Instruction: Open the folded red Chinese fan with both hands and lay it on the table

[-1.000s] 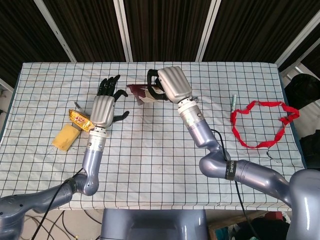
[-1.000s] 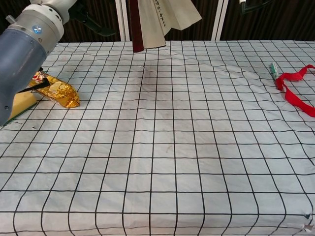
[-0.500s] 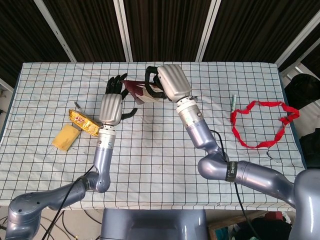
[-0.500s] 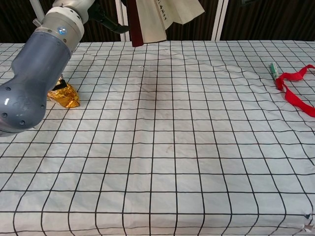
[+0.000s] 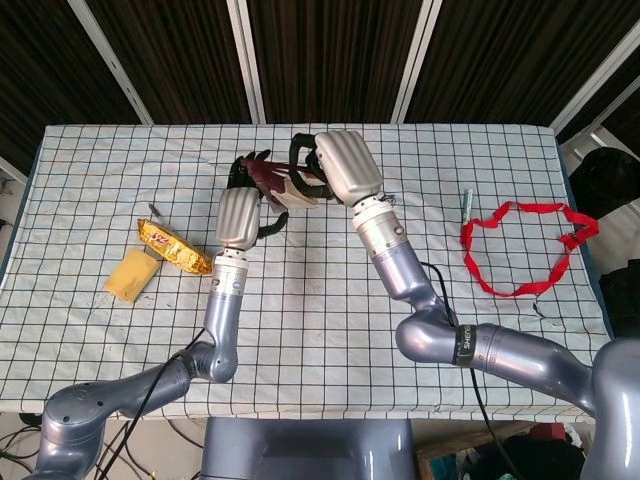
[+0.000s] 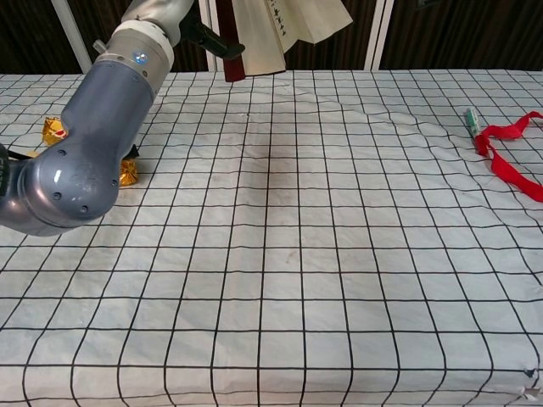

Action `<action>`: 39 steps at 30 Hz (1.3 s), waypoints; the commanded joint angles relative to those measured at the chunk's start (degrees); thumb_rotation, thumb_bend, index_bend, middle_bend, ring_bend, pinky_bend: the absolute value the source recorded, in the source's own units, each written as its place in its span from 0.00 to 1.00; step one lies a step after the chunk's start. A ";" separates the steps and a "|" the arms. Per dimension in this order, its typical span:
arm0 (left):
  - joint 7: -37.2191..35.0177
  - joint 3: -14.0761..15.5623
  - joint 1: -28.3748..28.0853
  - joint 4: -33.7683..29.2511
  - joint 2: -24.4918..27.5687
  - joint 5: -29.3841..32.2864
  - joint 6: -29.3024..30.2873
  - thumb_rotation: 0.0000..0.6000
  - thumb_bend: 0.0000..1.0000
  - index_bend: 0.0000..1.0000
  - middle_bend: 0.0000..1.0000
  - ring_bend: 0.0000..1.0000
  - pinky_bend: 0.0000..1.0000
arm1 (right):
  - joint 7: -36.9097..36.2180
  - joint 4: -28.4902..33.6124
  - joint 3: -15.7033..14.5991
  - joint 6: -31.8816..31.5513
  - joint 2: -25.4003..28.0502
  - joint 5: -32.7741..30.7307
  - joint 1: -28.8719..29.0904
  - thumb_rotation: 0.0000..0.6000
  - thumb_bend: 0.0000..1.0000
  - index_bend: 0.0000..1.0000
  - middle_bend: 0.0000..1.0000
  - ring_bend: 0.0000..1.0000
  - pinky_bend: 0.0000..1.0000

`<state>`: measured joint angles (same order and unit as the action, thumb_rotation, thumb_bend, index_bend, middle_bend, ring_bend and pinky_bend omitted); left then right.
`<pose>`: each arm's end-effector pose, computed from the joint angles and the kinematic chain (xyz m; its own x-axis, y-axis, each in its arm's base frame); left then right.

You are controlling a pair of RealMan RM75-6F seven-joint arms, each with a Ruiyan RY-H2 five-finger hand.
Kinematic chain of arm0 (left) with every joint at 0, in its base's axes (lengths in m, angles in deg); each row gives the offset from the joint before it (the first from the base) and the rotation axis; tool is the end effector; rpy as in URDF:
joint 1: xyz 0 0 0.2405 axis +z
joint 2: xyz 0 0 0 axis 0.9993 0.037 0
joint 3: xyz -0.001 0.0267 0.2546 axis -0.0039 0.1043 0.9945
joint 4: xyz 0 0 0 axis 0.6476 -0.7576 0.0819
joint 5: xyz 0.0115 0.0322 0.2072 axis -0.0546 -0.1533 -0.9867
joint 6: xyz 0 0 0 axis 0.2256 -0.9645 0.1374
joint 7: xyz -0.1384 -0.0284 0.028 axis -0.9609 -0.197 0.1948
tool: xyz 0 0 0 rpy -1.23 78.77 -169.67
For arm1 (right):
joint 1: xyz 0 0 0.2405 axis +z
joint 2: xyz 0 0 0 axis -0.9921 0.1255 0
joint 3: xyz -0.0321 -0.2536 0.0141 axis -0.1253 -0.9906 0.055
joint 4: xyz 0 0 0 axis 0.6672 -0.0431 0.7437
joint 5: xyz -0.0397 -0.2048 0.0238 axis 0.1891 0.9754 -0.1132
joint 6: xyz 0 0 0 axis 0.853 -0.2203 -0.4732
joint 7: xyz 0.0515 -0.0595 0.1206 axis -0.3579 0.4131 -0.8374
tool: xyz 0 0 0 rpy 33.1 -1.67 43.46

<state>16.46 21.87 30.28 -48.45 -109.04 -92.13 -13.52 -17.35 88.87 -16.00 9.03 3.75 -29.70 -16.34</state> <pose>-0.0408 0.4221 -0.0327 0.0292 -0.1555 0.9874 0.9568 -0.2816 -0.0726 0.0498 -0.4448 0.0943 -0.0205 -0.0439 0.9988 -0.8851 -0.4638 -0.0386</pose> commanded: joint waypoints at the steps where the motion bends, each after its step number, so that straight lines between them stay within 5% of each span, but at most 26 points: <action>1: -0.05 0.01 -0.23 0.26 -0.24 0.12 -0.06 1.00 0.30 0.54 0.10 0.00 0.00 | -0.11 0.17 -0.02 -0.09 0.08 -0.21 0.01 1.00 0.40 0.81 0.95 0.99 0.81; 10: -0.82 0.24 0.20 0.25 -0.18 0.22 0.64 1.00 0.42 0.61 0.13 0.00 0.00 | -0.73 0.23 -0.41 -0.24 0.40 -0.46 -0.24 1.00 0.41 0.81 0.95 0.99 0.81; 22: -0.89 0.82 1.96 -1.70 2.70 -0.30 1.81 1.00 0.42 0.61 0.13 0.00 0.00 | -1.20 0.09 -2.01 -0.73 1.47 0.49 -1.80 1.00 0.41 0.82 0.95 0.99 0.81; 39: 2.08 2.49 6.84 -9.76 11.18 -1.25 4.00 1.00 0.42 0.62 0.14 0.00 0.00 | -0.85 0.83 -8.29 -4.06 6.46 7.20 -9.31 1.00 0.41 0.82 0.95 0.99 0.81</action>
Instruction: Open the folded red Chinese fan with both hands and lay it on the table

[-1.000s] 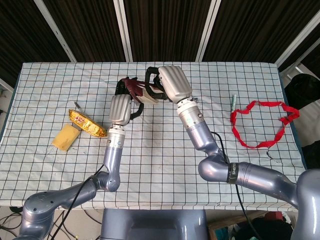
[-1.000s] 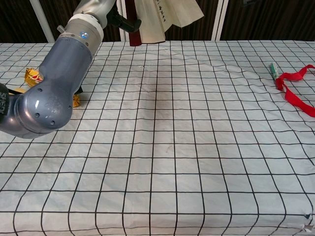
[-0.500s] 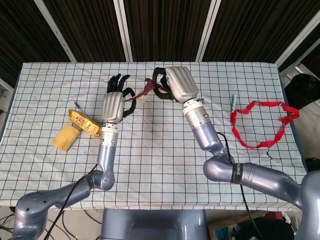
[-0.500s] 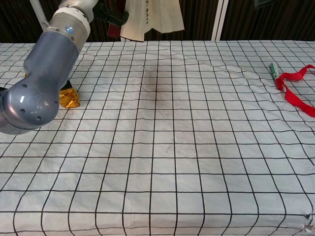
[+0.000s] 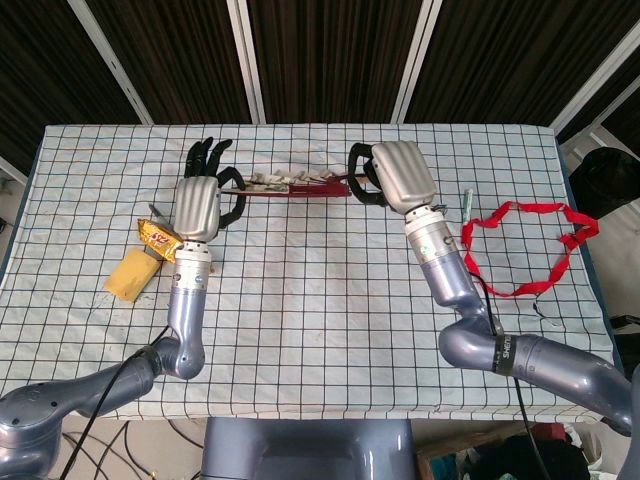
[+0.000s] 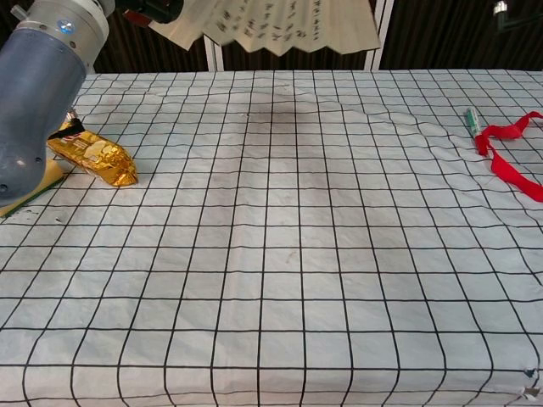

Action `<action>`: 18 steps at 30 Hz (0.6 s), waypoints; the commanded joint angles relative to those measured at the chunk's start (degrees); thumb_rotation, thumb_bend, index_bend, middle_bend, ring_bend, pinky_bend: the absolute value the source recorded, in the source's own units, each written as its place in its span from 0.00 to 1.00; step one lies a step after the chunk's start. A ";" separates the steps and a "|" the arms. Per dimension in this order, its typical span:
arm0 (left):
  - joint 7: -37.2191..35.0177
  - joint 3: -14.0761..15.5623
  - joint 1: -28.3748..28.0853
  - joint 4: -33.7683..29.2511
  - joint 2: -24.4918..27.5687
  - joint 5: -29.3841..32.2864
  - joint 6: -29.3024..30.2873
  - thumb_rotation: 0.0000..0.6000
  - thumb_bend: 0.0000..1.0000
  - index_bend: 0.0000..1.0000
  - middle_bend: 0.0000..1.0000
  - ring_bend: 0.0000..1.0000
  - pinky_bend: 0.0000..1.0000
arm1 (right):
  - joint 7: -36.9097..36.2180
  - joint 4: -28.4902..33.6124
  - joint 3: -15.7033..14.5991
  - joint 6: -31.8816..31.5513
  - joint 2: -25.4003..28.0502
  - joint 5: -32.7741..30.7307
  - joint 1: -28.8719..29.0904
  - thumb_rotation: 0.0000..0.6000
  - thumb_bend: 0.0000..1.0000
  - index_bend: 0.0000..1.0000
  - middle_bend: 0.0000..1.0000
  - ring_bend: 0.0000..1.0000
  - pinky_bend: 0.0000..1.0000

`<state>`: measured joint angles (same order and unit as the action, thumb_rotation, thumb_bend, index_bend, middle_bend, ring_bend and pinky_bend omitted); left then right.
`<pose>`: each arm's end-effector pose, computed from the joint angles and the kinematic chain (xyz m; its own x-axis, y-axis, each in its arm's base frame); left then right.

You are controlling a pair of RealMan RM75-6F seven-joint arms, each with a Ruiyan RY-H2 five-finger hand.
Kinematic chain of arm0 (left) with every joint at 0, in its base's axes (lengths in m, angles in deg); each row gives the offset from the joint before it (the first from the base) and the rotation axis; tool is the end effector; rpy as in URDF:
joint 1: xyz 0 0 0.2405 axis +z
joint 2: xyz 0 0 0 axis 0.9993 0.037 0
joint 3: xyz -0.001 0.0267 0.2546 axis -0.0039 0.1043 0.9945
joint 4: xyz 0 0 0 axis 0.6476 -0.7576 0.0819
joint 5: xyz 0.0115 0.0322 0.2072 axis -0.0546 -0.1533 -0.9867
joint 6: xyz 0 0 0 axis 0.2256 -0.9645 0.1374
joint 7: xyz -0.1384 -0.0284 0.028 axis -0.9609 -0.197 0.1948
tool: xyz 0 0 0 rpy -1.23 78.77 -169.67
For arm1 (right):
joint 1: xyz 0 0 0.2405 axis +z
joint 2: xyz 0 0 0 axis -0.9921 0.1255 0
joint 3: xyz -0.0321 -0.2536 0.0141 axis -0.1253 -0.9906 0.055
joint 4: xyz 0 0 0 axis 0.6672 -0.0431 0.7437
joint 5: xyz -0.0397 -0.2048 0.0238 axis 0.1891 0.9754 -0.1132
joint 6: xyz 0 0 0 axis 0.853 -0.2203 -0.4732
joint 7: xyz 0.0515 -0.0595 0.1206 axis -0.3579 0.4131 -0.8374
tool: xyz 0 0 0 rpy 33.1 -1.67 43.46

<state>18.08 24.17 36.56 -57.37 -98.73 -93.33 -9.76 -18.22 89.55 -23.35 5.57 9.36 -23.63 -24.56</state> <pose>-0.0809 0.4236 0.0237 0.0825 -0.2548 0.9635 0.9551 -0.2557 -0.1494 -0.0325 -0.4427 0.1137 0.1398 0.0497 0.9889 -0.9089 -0.3899 0.1481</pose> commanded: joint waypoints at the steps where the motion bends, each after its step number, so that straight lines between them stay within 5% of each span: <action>1: 0.65 0.28 0.78 -1.19 1.28 -0.07 0.29 1.00 0.42 0.62 0.14 0.00 0.00 | -0.05 0.20 -1.28 -0.85 1.16 1.58 -1.60 1.00 0.41 0.82 0.95 0.99 0.81; 18: 2.87 2.02 2.40 -4.23 4.40 -0.24 0.10 1.00 0.42 0.62 0.14 0.00 0.00 | -1.07 0.59 -5.58 -3.60 3.66 6.70 -8.38 1.00 0.41 0.82 0.95 0.99 0.81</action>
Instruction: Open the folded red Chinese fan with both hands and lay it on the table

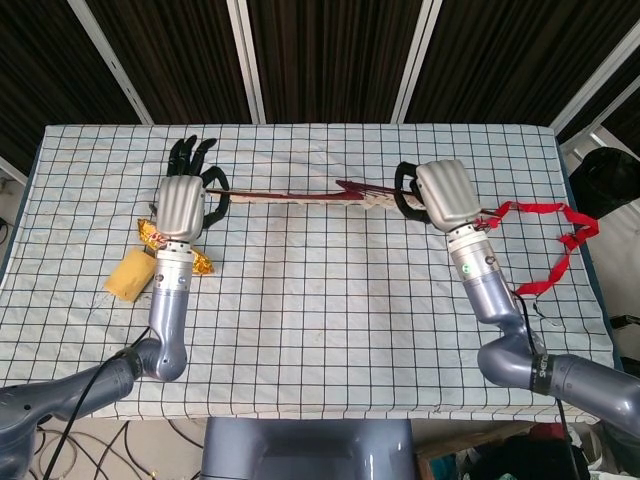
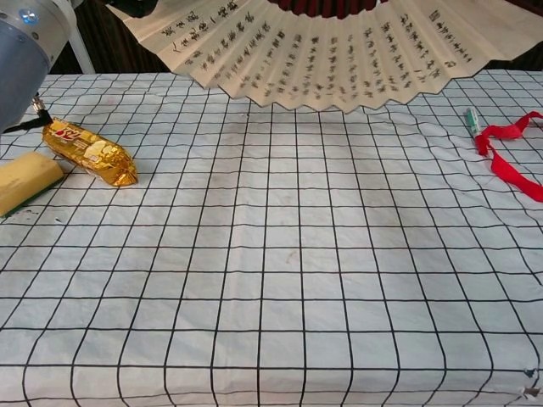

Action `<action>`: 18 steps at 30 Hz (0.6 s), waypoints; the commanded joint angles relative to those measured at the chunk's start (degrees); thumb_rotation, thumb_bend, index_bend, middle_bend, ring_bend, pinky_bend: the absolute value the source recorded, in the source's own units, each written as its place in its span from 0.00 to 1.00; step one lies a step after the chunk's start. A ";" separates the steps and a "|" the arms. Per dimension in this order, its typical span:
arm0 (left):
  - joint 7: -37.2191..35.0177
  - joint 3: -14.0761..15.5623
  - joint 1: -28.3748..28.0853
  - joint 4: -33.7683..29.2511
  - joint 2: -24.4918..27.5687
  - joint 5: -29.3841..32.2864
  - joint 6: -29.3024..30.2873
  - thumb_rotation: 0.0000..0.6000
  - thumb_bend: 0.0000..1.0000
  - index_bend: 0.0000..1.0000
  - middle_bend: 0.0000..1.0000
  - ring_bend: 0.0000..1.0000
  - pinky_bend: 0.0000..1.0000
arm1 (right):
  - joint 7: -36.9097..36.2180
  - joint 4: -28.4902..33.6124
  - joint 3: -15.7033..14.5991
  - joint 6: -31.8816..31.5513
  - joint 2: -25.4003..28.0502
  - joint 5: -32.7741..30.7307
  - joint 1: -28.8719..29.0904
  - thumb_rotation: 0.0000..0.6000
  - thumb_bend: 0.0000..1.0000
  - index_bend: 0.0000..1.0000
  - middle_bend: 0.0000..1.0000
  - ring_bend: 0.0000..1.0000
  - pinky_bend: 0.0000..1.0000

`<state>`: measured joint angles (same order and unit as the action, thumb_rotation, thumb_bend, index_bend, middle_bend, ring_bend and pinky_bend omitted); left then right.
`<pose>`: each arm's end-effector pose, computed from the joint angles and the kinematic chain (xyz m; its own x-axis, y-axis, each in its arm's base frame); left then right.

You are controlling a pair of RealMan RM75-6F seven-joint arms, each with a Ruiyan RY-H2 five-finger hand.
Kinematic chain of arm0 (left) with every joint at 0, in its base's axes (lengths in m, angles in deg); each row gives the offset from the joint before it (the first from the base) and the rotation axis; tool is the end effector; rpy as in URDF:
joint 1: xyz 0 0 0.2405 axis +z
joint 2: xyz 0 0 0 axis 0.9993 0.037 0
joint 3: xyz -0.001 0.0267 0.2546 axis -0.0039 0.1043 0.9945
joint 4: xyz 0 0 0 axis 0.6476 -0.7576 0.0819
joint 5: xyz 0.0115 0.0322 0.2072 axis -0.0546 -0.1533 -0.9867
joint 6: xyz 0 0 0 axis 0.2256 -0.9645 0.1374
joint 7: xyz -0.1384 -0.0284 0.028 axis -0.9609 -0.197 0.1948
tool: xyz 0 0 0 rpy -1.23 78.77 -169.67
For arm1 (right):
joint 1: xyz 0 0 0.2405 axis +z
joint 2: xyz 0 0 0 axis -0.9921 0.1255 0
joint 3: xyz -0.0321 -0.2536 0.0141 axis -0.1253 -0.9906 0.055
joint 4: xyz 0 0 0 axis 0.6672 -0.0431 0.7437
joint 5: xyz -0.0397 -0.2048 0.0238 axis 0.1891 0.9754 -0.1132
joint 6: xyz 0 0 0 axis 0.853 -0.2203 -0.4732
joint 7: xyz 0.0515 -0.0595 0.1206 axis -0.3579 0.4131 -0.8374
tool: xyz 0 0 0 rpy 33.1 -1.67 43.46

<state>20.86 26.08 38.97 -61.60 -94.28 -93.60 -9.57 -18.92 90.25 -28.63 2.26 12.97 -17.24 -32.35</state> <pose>-0.0958 0.4189 0.0399 0.1551 -0.2638 0.9520 0.9438 -0.2453 -0.2217 -0.0990 -0.4246 0.1261 0.2644 0.0897 0.9602 -0.9014 -0.3309 0.2791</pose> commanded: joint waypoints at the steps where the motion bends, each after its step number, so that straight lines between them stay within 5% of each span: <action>1: 0.15 0.18 -0.04 0.05 -0.12 0.04 -0.12 1.00 0.42 0.62 0.14 0.00 0.00 | -0.51 -0.19 -0.38 -0.43 0.03 0.49 -0.86 1.00 0.41 0.82 0.95 0.99 0.81; 18: 0.20 -0.57 -3.35 4.01 -3.24 0.02 -1.61 1.00 0.42 0.62 0.14 0.00 0.00 | -3.87 -8.91 -0.87 -5.88 -3.79 8.06 -3.17 1.00 0.41 0.82 0.95 0.99 0.81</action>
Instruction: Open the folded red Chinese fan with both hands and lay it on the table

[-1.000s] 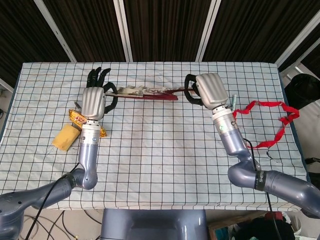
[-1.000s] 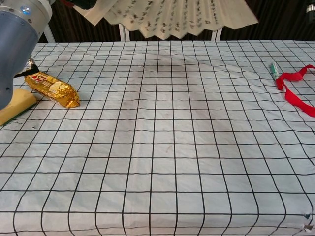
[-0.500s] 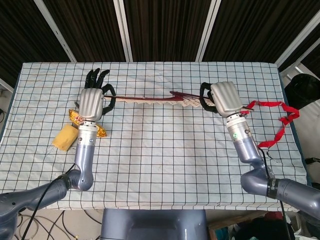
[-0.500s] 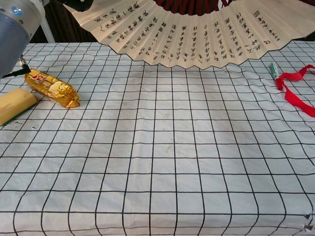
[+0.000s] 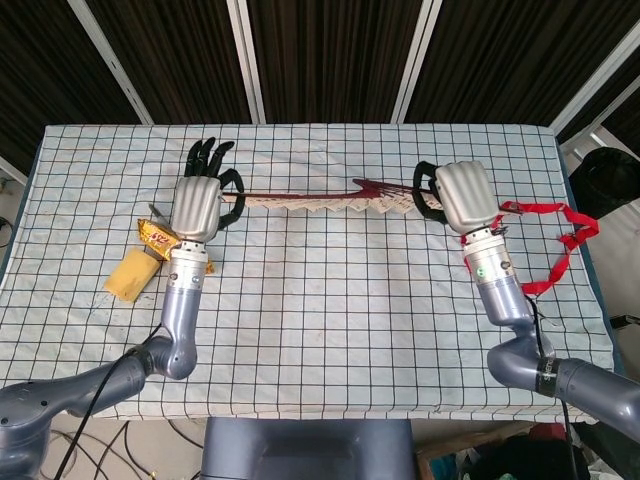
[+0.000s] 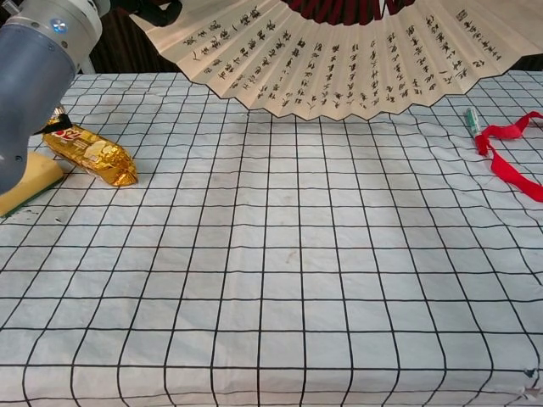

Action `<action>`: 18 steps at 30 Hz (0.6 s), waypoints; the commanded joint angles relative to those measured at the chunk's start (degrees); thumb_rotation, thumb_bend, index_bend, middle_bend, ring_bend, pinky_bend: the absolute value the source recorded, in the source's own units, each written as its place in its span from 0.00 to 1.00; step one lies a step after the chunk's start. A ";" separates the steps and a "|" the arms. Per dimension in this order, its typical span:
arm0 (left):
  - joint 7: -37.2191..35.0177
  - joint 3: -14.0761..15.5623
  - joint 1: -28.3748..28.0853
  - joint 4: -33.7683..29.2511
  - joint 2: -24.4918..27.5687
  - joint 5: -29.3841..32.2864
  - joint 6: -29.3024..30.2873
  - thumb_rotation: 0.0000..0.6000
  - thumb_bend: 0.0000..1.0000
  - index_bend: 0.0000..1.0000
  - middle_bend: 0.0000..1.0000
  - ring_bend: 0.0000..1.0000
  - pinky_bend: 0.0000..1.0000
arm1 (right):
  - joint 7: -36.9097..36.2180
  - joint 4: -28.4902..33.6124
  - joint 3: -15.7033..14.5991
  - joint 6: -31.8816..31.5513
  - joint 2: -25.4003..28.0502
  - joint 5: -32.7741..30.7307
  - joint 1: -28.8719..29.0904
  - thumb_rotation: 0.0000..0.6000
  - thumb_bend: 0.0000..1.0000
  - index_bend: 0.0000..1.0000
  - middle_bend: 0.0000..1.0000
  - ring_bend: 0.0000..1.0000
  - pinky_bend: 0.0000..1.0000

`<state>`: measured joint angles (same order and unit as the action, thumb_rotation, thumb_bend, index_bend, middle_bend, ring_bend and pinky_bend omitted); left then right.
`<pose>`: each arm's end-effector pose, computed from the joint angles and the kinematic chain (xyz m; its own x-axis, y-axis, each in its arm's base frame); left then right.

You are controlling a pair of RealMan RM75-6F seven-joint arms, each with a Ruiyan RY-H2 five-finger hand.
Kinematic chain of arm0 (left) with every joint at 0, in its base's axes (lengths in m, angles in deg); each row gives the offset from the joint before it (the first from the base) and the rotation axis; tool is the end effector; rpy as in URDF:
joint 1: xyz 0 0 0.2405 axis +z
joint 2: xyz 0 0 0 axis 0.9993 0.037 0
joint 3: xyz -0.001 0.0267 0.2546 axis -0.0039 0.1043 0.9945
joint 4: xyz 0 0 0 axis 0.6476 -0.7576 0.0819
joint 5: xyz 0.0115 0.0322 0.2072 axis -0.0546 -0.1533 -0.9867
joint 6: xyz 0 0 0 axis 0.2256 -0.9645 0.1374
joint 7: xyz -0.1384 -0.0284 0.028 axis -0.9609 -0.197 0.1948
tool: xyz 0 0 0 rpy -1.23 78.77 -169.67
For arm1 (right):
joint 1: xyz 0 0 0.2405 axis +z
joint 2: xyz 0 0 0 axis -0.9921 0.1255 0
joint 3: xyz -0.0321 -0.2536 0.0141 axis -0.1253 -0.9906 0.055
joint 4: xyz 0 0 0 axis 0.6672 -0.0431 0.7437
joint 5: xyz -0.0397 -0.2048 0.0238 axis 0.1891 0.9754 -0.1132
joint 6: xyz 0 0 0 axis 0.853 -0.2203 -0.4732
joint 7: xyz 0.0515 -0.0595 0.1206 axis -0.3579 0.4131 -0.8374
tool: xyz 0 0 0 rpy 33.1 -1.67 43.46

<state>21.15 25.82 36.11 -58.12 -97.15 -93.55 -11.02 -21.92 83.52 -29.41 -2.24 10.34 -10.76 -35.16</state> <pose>-0.0797 0.4244 0.0242 0.1647 -0.2483 0.9546 0.9348 -0.2695 -0.2314 -0.1241 -0.4256 0.1318 0.2850 0.1923 0.9390 -0.8851 -0.3232 0.3348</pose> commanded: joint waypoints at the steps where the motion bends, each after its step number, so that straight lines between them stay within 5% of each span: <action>1: -0.16 -0.47 -0.93 1.07 -0.69 -0.02 -0.35 1.00 0.42 0.62 0.14 0.00 0.00 | -1.22 -3.39 -0.14 -1.91 -1.73 2.09 -0.55 1.00 0.41 0.82 0.95 0.99 0.81; 18: -3.90 -1.02 -5.46 11.13 -5.27 -0.48 -2.67 1.00 0.42 0.62 0.14 0.00 0.00 | -6.56 -18.05 -1.03 -5.68 -9.61 5.73 -2.80 1.00 0.41 0.82 0.95 0.99 0.81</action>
<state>17.61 24.54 30.74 -47.40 -102.09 -93.90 -13.59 -27.89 66.24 -30.13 -7.52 1.35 -5.57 -37.59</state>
